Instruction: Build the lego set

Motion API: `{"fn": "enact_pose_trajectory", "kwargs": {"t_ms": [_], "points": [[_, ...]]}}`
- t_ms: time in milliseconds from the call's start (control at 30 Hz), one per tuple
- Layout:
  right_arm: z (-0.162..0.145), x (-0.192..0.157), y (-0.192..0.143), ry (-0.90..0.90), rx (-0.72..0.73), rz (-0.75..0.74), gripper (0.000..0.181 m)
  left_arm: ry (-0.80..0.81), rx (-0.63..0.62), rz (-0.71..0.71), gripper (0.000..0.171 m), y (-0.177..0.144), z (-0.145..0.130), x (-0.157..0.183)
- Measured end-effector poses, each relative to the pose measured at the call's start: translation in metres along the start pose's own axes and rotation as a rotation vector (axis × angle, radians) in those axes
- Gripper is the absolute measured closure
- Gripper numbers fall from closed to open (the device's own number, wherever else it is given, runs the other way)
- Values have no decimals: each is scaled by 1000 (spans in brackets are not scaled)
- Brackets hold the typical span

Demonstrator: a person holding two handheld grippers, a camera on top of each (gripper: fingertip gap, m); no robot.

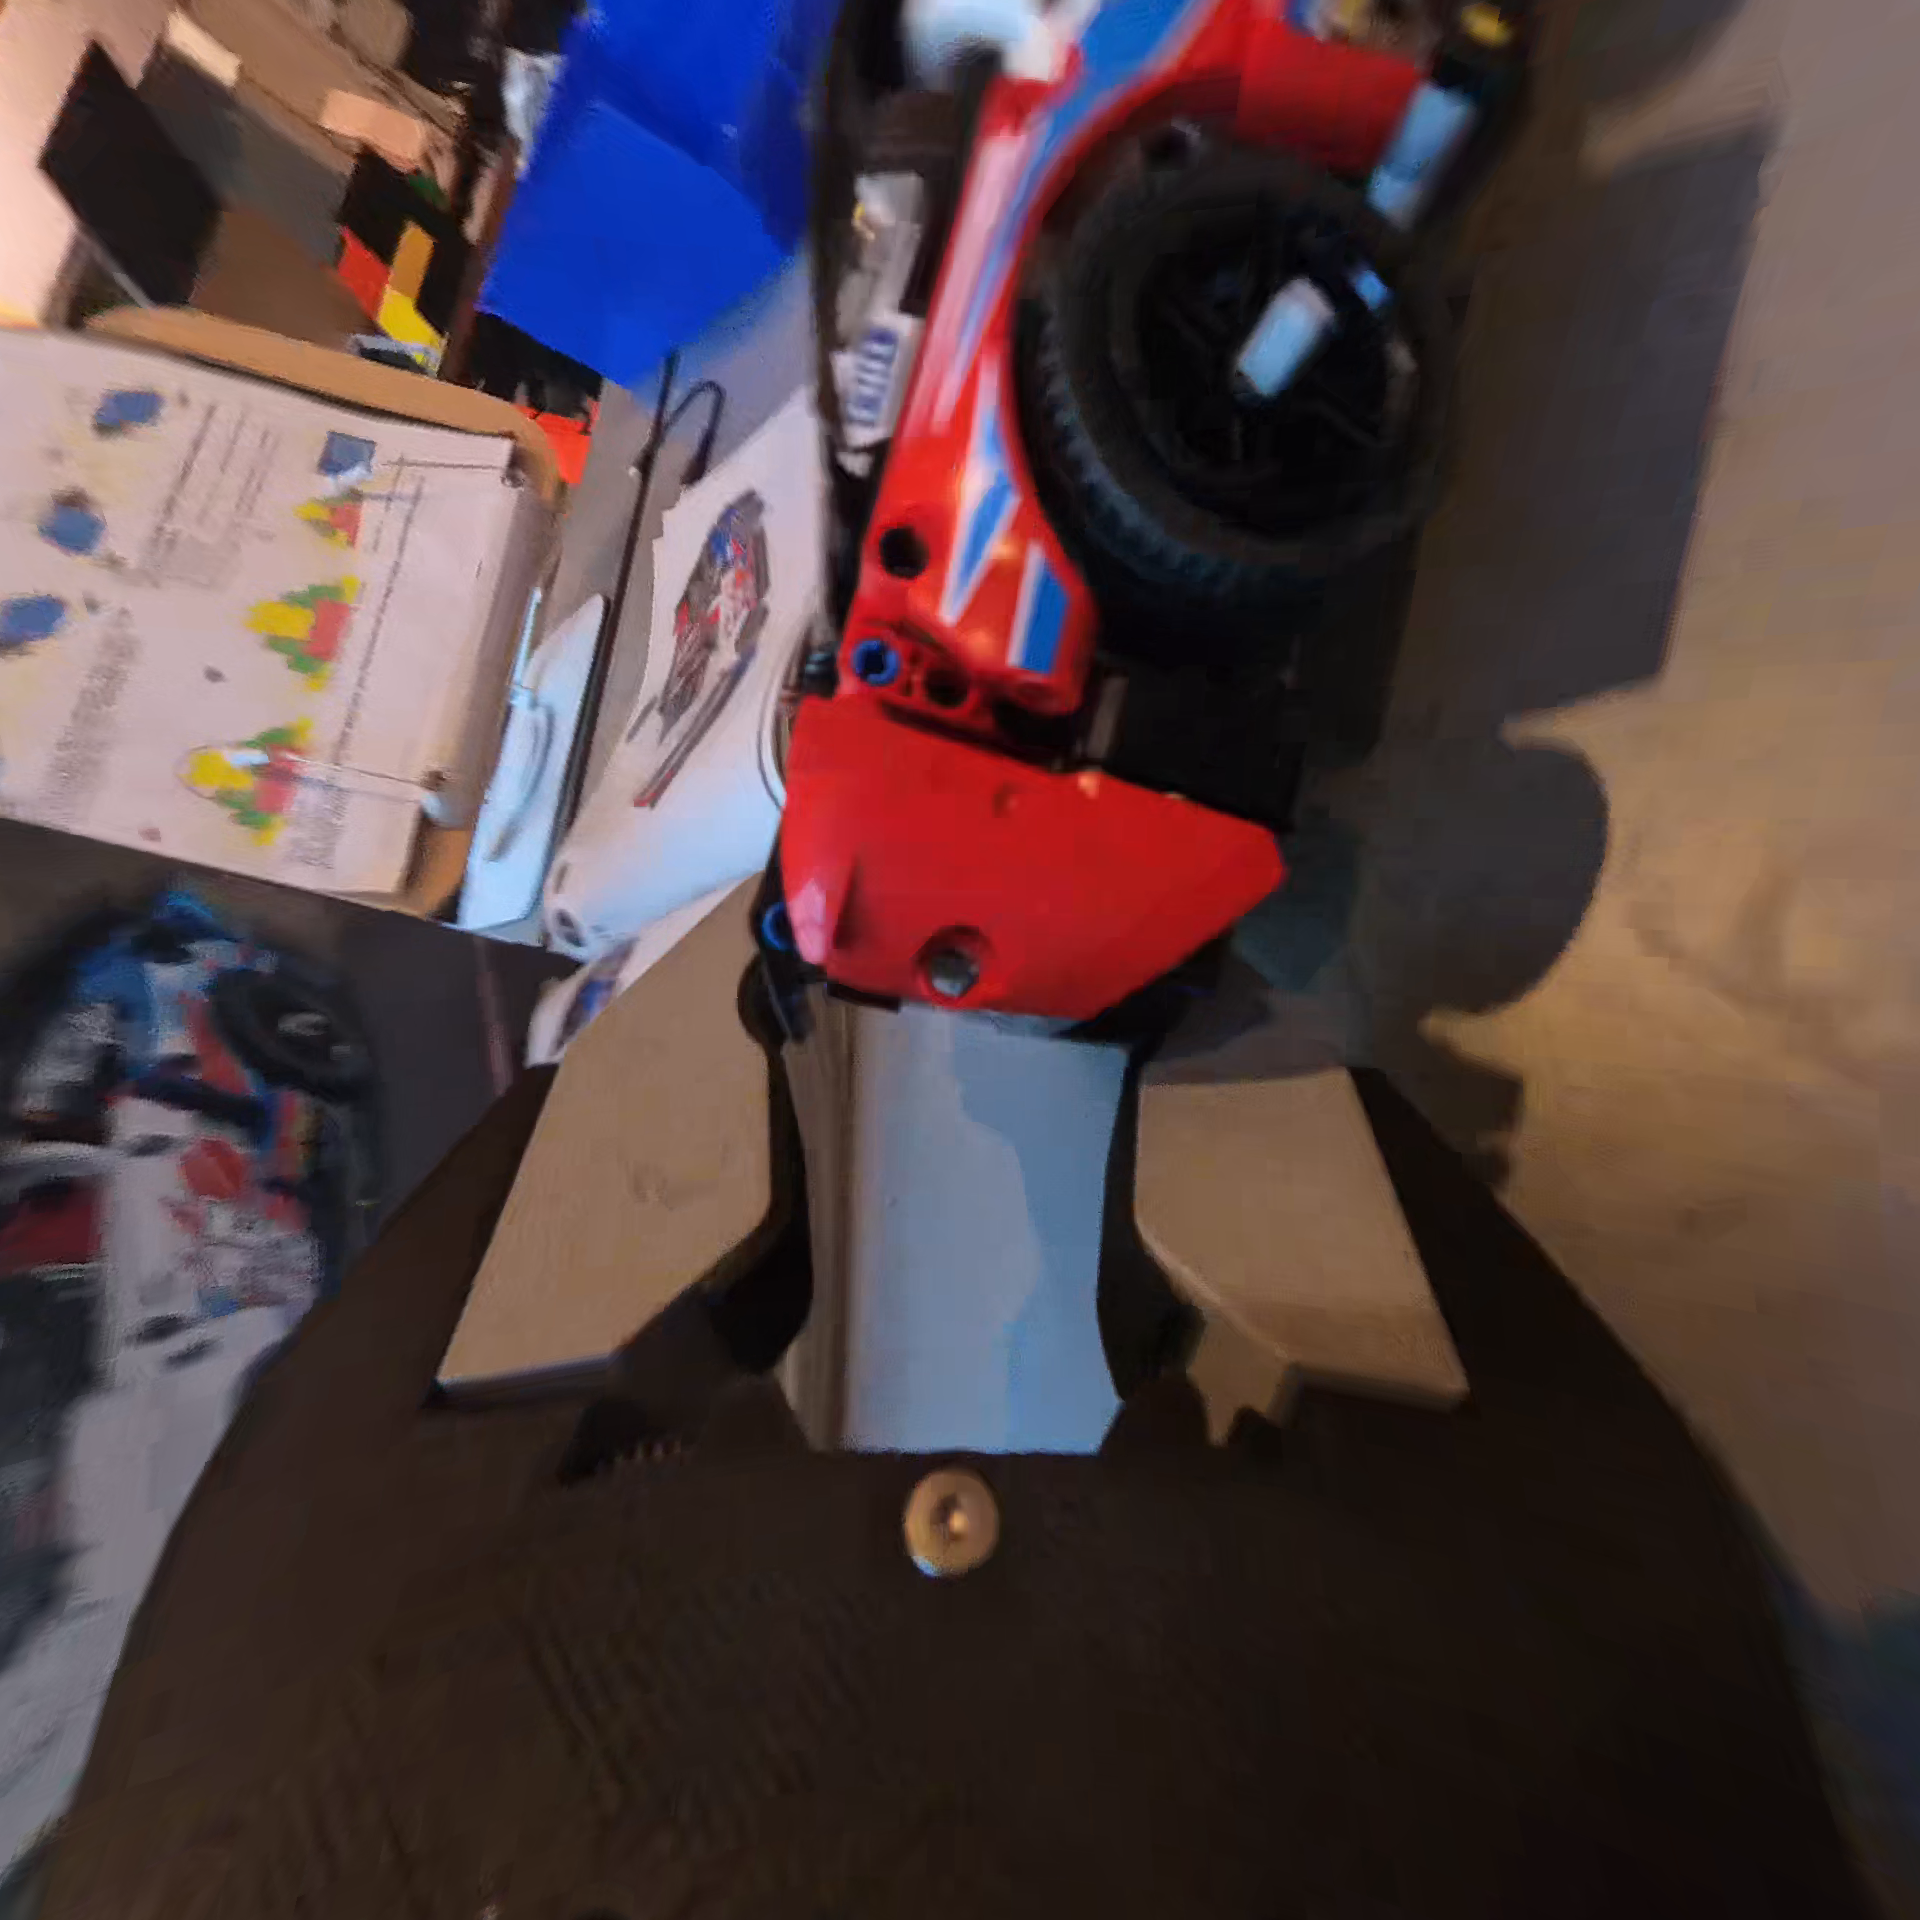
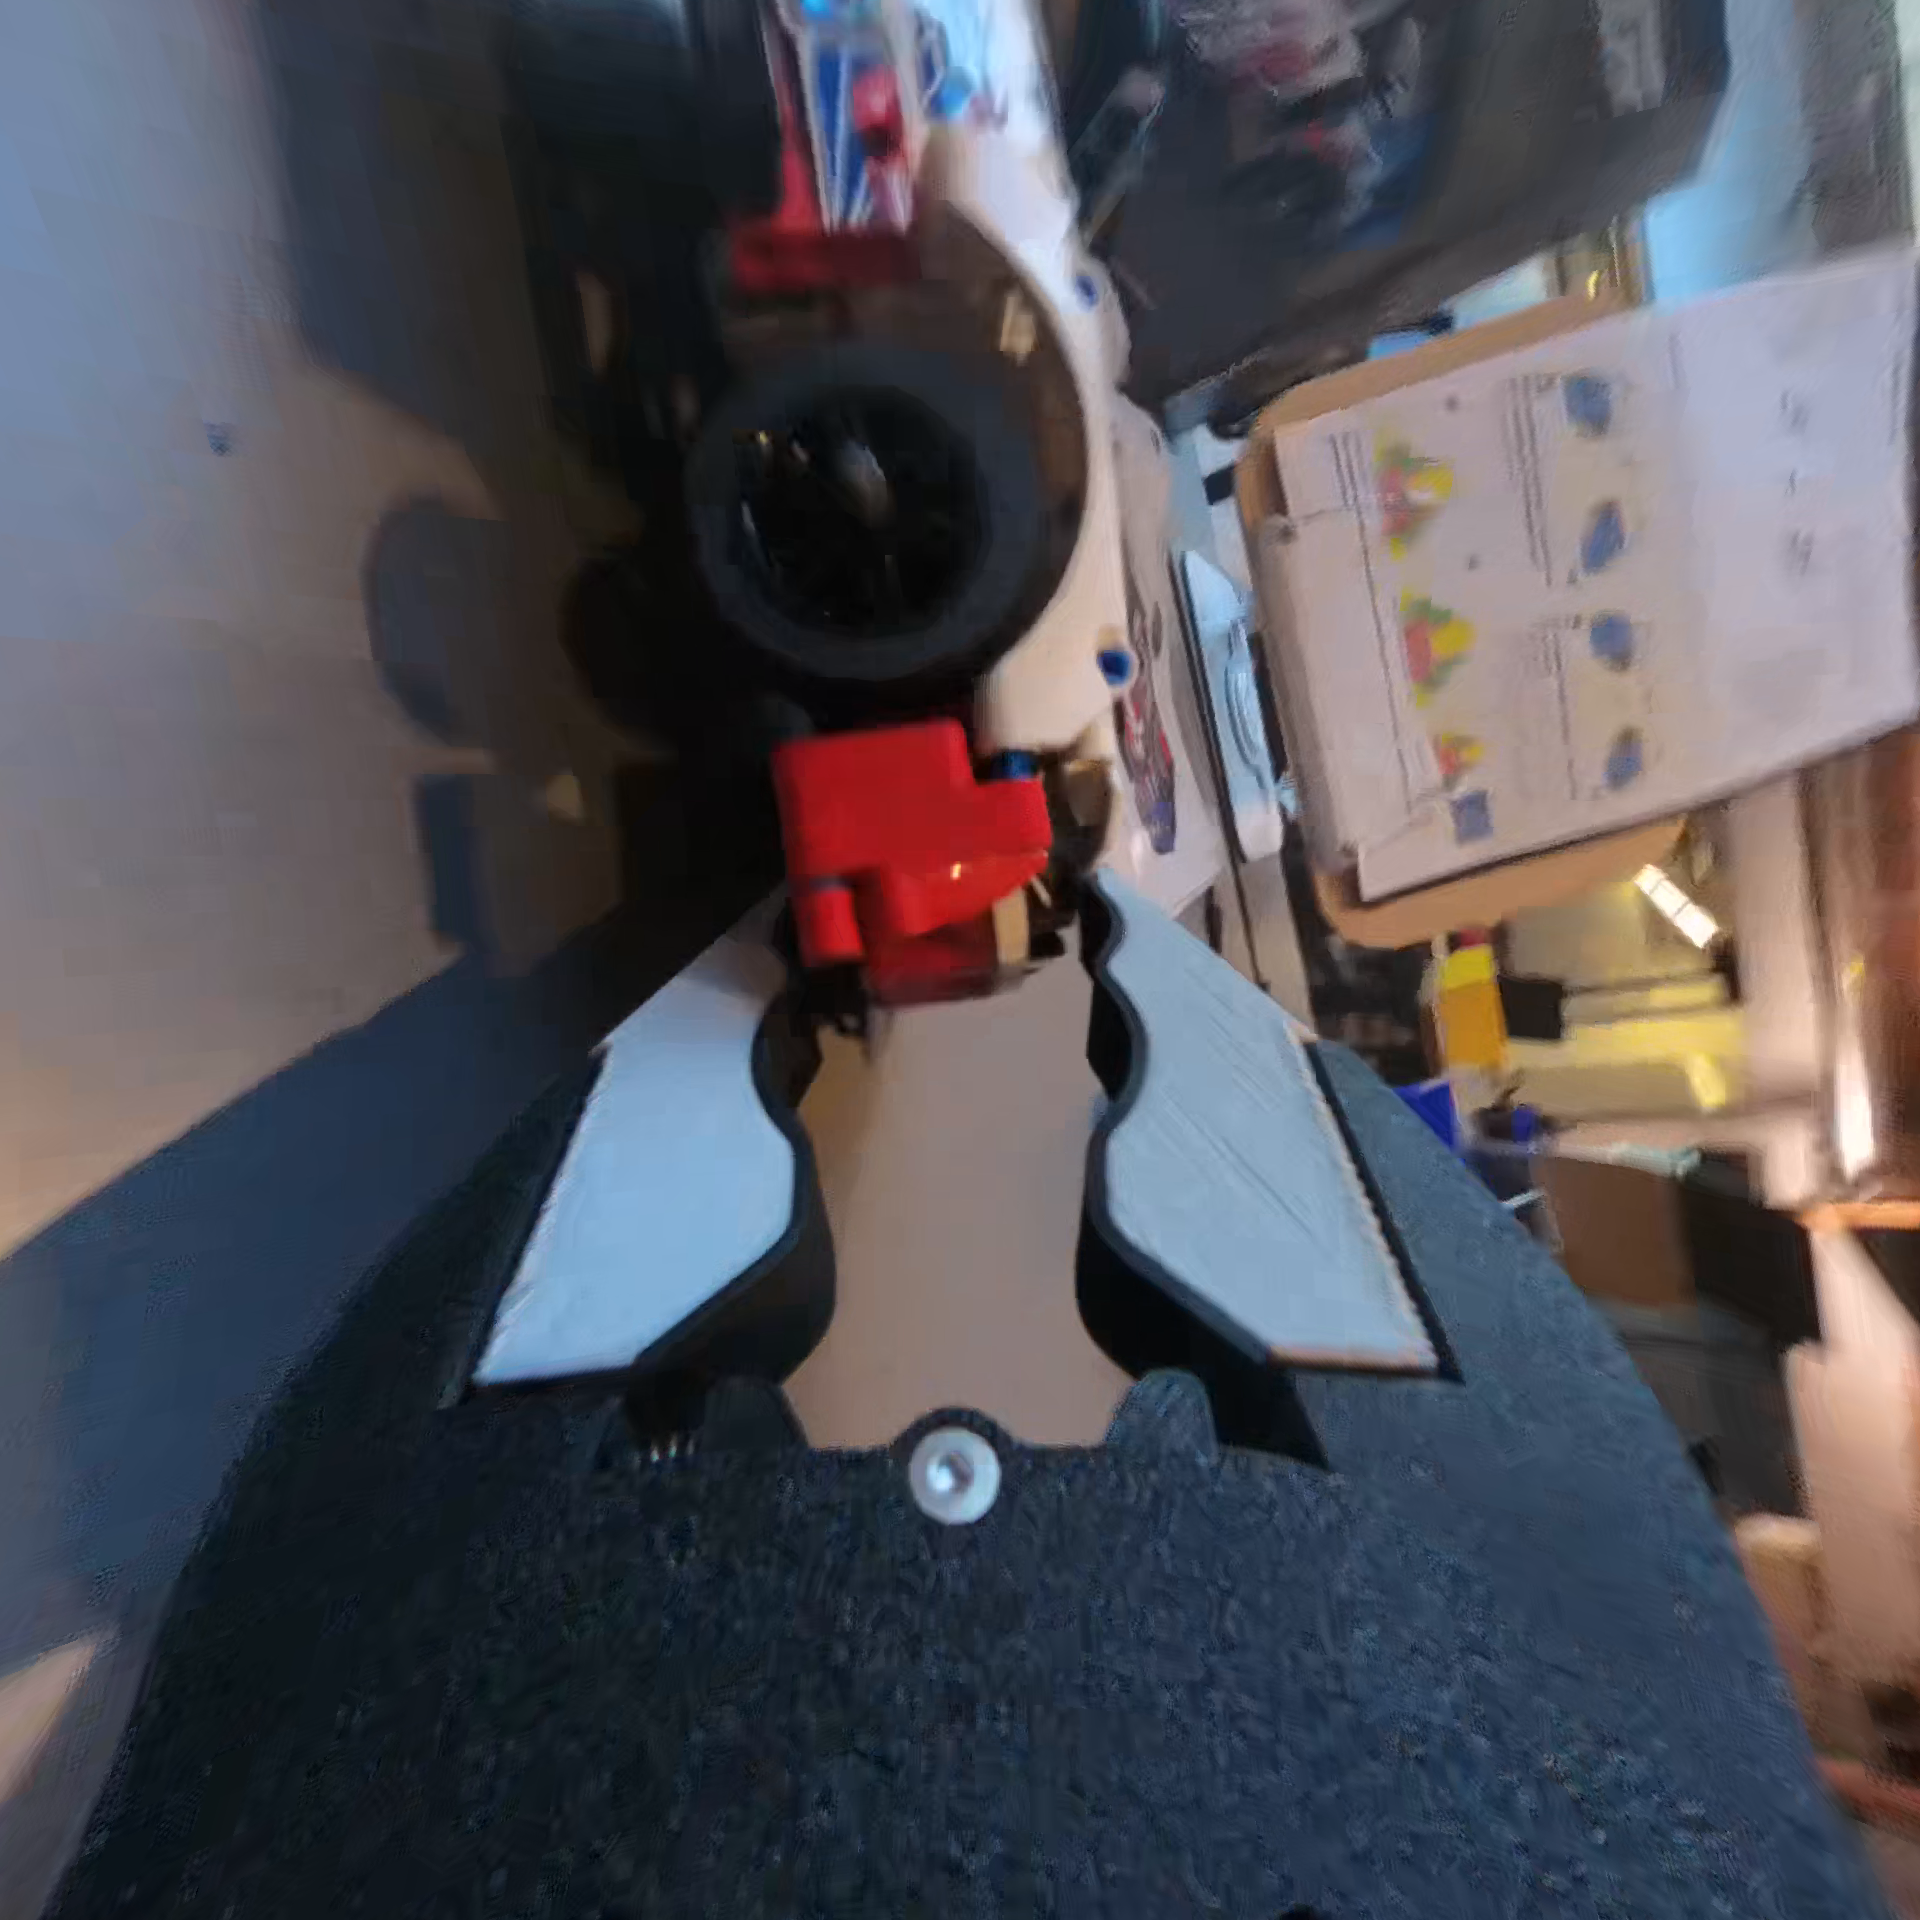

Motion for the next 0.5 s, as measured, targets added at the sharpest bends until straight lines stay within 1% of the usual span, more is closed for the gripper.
{"fn": "enact_pose_trajectory", "kwargs": {"t_ms": [33,67,100,133,200,267,300,333,367,400,433,467,500], "points": [[-1,-8,-3,-103,1,32,134,110,-34,9,107,-7,-1,5],[-3,-12,-10,-215,-24,59,135,219,-80,-24,105,-16,-2,11],[-9,-12,-17,-314,-58,69,134,300,-136,-60,106,-26,-4,16],[-18,-6,-27,-395,-83,61,138,361,-192,-83,107,-37,-7,18],[-39,18,-46,-501,-131,28,141,446,-280,-78,110,-62,-10,11],[-62,55,-61,-535,-247,-16,147,482,-367,-41,110,-88,-10,-6],[-71,76,-67,-499,-315,-18,152,453,-395,4,116,-99,-6,-19],[-77,94,-72,-438,-377,11,165,394,-421,48,129,-108,0,-34],[-80,111,-76,-367,-437,28,181,310,-422,92,134,-116,9,-48],[-79,131,-79,-295,-487,-34,181,204,-391,144,136,-123,22,-61],[-75,150,-80,-216,-513,-125,171,84,-350,183,141,-127,36,-70],[-68,160,-81,-110,-522,-167,166,-39,-310,176,145,-129,49,-73],[-57,161,-80,31,-503,-151,169,-158,-262,124,147,-128,63,-68]]}}
Point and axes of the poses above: each gripper's, where its closed fingertips meet, y out along the fingers, z out of its top, x = y × z across the jaws, the point moved 8 cm from there along -y, back along the fingers, and after that the axes turned 4 degrees about -x, right-handed, at the moved point
